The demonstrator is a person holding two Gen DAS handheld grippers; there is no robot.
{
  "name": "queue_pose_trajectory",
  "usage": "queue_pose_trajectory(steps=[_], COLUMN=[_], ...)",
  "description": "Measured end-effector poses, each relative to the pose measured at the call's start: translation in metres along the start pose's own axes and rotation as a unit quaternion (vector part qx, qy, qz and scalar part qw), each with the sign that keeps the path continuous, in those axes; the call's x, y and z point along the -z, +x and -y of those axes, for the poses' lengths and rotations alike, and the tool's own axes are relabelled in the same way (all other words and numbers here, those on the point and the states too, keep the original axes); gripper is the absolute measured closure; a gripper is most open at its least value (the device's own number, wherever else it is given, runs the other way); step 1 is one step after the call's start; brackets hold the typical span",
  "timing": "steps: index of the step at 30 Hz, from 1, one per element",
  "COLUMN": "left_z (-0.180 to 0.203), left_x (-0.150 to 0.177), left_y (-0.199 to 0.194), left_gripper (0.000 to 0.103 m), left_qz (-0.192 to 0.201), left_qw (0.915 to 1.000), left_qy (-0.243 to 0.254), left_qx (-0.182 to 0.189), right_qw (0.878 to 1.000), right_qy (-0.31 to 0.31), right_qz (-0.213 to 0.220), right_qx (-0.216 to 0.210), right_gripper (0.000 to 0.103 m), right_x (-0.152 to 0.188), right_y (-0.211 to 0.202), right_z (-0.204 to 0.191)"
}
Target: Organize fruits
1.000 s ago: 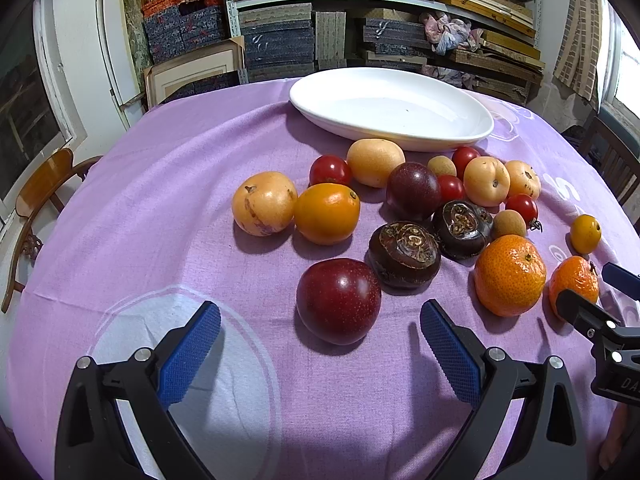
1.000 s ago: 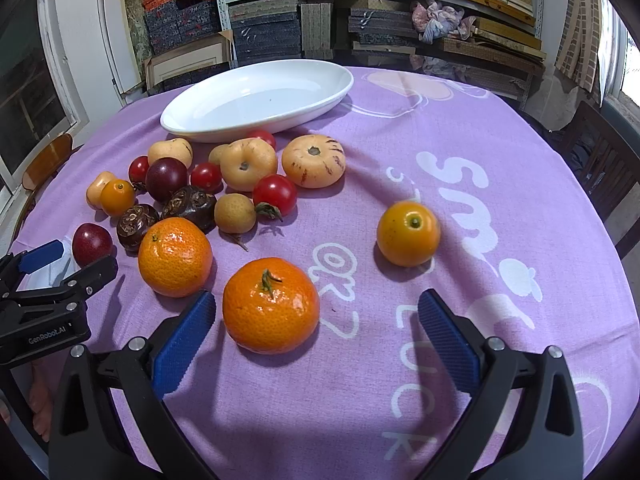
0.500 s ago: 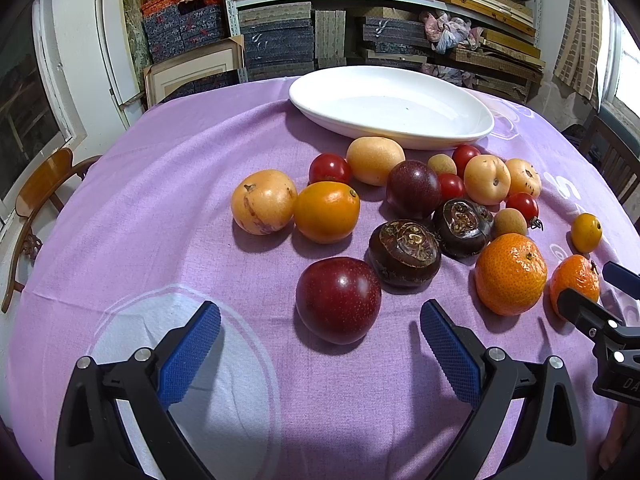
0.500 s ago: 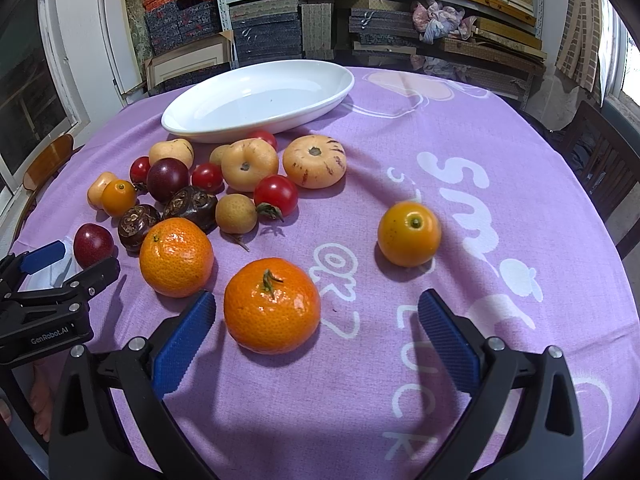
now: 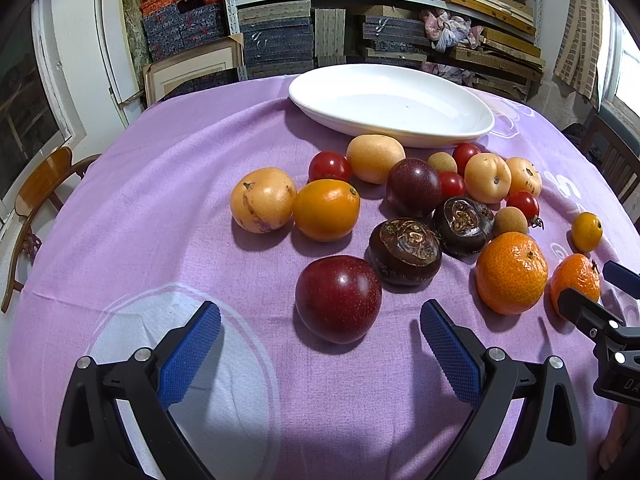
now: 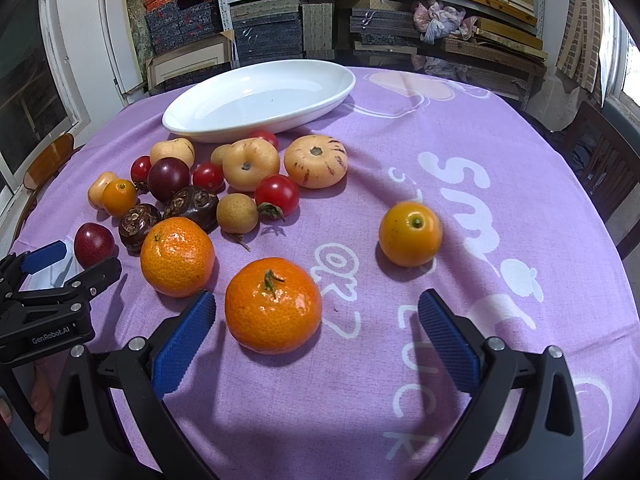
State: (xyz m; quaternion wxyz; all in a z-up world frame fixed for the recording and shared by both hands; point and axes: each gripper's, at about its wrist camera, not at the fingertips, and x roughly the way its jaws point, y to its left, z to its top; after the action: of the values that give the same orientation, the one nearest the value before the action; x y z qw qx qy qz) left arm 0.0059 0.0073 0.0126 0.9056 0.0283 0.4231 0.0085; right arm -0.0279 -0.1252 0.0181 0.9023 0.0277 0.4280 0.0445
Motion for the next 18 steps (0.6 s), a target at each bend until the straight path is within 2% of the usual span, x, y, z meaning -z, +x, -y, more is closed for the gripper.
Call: queue_pose_trajectory(steps=[9,12,16,18], left_z=[-0.001,-0.009,-0.035,-0.048], left_x=[0.003,0.003,0.008,0.011], left_y=[0.003,0.006,0.005,0.002], left_gripper=[0.003,0.003,0.003,0.003], left_qz=[-0.004,-0.016,-0.028,-0.029], left_qw=[1.0000,0.9992,0.9975,0.9972], left_qy=[0.000,-0.016,-0.029,-0.036], left_qx=[0.005,0.032,0.058,0.059], right_qw=[1.000,1.000,0.995,0.989], right_qy=[0.000,0.001,0.005,0.002], right_qz=[0.004,0.018,0.063,0.112], right_qx=[-0.008,-0.025,-0.073,-0.100], right_gripper=[0.004,0.004,0.004,0.004], right_x=[0.000,-0.001,-0.007,-0.012], right_y=[-0.001,-0.009,-0.037,-0.062], right_z=[0.000,0.001,0.011,0.021])
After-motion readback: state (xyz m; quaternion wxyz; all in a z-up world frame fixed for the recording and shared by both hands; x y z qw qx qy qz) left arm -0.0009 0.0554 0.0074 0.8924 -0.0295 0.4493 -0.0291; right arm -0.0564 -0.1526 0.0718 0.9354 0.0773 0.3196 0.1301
